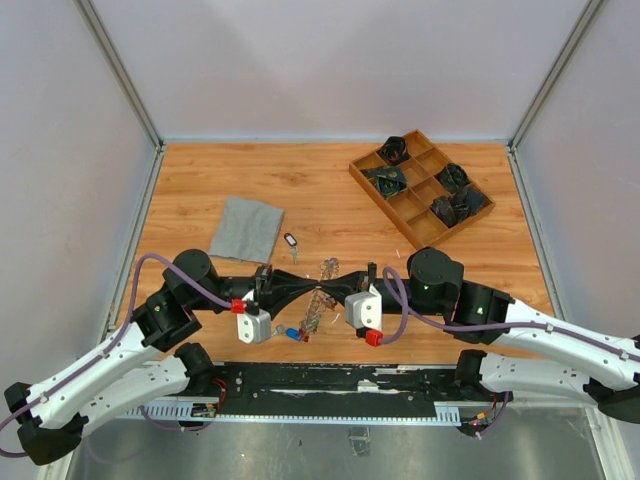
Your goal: Put the keys on the keyring
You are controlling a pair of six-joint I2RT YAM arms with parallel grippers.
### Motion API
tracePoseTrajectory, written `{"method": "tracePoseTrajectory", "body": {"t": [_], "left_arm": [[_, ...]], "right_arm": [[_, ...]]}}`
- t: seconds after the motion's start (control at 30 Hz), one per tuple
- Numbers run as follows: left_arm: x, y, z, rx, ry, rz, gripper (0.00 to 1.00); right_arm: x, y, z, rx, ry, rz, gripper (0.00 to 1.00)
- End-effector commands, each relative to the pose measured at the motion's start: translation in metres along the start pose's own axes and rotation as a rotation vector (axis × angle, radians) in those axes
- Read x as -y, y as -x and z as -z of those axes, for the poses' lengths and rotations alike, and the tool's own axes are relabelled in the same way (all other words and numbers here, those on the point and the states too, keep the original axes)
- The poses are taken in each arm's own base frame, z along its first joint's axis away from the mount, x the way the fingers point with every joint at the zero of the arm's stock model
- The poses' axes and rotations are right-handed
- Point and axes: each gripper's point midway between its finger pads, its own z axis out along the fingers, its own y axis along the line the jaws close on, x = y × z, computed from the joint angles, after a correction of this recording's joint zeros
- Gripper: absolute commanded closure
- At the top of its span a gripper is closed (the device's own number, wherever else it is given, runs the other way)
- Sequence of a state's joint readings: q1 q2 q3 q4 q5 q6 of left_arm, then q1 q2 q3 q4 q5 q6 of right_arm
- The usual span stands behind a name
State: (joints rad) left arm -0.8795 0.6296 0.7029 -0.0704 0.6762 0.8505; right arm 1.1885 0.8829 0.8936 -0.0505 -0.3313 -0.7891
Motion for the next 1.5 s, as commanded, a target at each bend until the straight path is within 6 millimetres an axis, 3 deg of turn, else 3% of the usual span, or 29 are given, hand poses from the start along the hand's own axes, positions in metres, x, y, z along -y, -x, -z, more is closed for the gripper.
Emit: {"method": "tracePoseTrajectory", "body": {"t": [0.0, 0.13, 0.27, 0.7, 1.03, 1.47], "left_arm": [[-0.023, 0.029, 0.003, 0.066, 0.059, -0.041, 0.98], [-0.025, 0.033, 0.003, 0.088, 0.077, -0.005, 0.79], [-0.025, 0.041, 0.004, 0.125, 0.089, 0.038, 0.73], [-0.023, 0.066, 0.006, 0.261, 0.095, 0.118, 0.75], [-0.025, 0.073, 0.009, 0.304, 0.120, 0.129, 0.76], [-0.029, 0.082, 0.009, 0.360, 0.130, 0.132, 0.77]], "right_arm": [[0.017, 0.013, 0.004, 0.002, -0.054, 0.000, 1.00], [0.021, 0.024, 0.011, 0.066, -0.107, -0.006, 1.00], [0.027, 0.039, 0.019, 0.144, -0.151, -0.008, 1.00], [0.036, 0.084, 0.034, 0.388, -0.212, -0.048, 1.00], [0.045, 0.110, 0.037, 0.528, -0.240, -0.074, 1.00], [0.040, 0.113, 0.029, 0.547, -0.199, -0.078, 1.00]]}}
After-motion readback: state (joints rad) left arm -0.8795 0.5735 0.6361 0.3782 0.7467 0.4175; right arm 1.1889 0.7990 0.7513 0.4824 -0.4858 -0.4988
